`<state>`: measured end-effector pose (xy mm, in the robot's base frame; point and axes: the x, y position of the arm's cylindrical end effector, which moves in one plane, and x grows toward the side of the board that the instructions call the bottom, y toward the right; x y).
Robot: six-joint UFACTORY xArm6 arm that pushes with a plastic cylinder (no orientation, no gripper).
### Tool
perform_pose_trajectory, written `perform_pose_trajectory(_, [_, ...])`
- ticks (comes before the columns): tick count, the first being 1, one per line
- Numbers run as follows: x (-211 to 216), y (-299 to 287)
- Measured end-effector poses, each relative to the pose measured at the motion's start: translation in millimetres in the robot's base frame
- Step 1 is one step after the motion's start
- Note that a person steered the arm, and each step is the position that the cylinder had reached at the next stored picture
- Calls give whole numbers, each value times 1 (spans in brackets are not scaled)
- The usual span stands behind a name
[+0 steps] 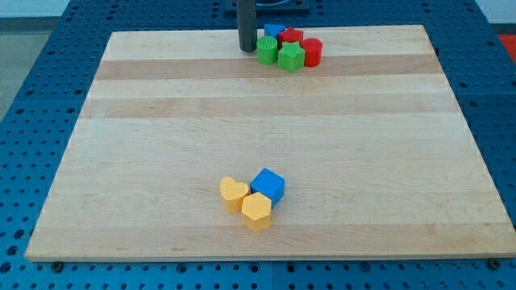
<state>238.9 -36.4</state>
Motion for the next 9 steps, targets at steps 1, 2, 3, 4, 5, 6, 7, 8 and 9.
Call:
perform_pose_trajectory(1, [5,-16])
perform_pose_trajectory(2, [43,-58])
perform_pose_trajectory(3, [96,-88])
perform_pose_trajectory(4, [150,-100])
perform_pose_trajectory(5, [201,-107])
perform_pose_trajectory(6, [254,-114])
perform_pose_trajectory(7, [306,-114])
perform_pose_trajectory(8, [353,-109])
perform_pose_trajectory(9, [380,-84])
